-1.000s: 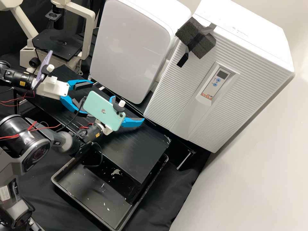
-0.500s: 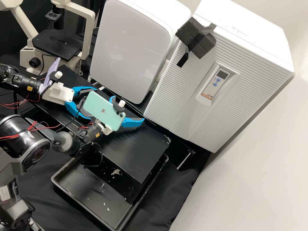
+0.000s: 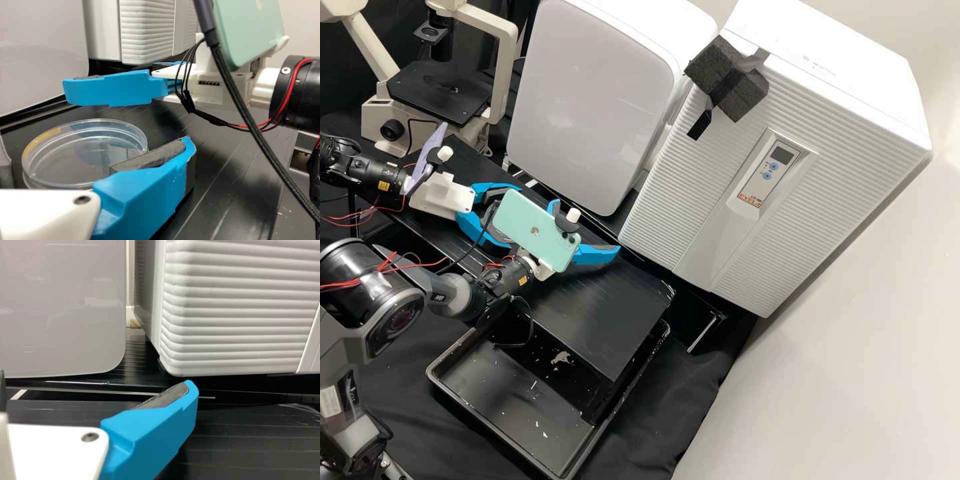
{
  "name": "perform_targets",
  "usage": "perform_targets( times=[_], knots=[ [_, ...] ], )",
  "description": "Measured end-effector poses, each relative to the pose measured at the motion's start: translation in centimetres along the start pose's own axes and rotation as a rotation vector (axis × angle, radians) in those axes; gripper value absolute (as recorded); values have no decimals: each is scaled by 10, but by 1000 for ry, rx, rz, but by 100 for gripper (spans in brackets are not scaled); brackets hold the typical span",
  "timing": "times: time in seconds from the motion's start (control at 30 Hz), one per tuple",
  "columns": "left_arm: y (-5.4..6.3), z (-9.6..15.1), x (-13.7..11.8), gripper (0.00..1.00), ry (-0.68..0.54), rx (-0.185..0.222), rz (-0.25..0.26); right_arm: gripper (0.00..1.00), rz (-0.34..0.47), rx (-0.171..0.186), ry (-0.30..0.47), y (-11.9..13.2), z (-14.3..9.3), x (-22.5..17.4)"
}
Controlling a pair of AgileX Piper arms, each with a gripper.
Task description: Place the petri dish on the microscope
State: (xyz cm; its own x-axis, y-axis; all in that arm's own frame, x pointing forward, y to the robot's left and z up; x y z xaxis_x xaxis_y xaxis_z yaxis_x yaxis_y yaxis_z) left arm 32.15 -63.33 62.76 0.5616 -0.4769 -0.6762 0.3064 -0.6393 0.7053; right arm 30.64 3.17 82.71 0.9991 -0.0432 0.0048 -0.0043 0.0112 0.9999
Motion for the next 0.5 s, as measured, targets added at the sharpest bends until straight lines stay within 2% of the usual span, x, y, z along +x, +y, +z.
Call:
perform_targets(
  times=[0.5],
  knots=[
    [-2, -2, 1, 100, -7, -7, 6, 100, 0, 0, 0, 0, 0, 0]
  ],
)
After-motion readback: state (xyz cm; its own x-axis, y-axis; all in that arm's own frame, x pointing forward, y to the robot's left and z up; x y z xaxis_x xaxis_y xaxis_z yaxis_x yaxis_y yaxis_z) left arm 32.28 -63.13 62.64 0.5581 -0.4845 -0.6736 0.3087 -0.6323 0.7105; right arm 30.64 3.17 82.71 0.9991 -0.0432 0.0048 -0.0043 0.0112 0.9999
